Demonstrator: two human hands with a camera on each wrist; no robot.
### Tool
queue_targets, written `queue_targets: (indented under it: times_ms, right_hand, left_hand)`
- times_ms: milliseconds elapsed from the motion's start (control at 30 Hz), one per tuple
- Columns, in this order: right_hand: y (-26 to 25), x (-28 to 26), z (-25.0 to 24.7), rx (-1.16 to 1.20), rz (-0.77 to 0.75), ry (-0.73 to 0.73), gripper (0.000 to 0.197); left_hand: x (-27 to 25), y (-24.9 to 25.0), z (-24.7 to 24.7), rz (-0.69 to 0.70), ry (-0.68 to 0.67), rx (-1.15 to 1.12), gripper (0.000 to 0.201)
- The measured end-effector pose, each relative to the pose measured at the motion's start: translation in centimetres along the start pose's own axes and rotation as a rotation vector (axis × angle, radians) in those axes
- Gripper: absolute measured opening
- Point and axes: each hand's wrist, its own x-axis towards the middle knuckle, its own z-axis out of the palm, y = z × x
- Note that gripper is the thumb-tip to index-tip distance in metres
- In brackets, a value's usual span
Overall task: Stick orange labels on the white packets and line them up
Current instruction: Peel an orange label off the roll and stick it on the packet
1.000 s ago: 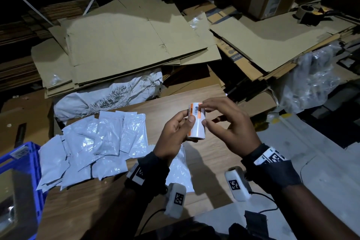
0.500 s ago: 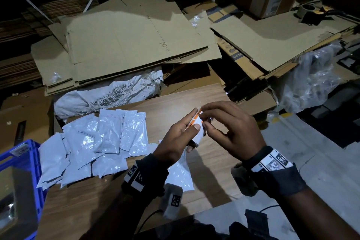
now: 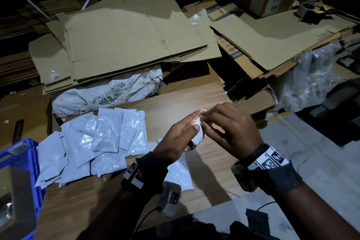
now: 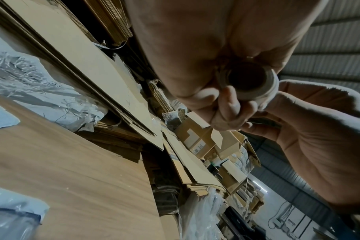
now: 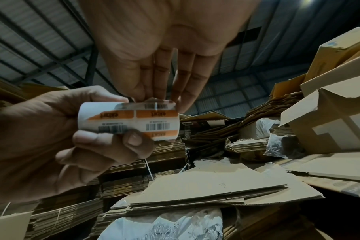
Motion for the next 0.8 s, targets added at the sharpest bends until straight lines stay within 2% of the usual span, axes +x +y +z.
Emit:
queue_targets:
  times_ms: [133,267,400,567,700,800]
  right_hand:
    - [0.4,-0.2,0.1,0.03,0.045,0.031,0.014]
    - [0.3,-0.3,-0.7,0.126,0.058,0.026,0.011]
    - [-0.3,-0.2,-1.1,0.002,0.034,-0.026,0.013]
    - [-0.9,0.1,-1.2,-0.153,0.003,-0.004,0.019]
    - [-0.9,0.1,-1.0,-0.187,-0.019,0.023,0.016]
    - [-0.5,-0.1,-1.1,-0.12,-0.007,0.04,0.014]
  left_hand:
    - [0.0,-0.4,-0.1,-0.046,0.008,0.014,0.049]
    - [0.0,0.1,-0.2,-0.034,0.008,0.005,0.051]
    - [0.0,0.3,-0.2,-0.02,-0.017,0.059,0.051]
    - [-0.1,0.7,0.1,-0.031,-0.006,0.095,0.058]
    - [0.1,0.7,0.2,-0.047,0.008,0.102,0.06]
    - [0.1,0.6,0.3,-0.061,0.015,0.091,0.059]
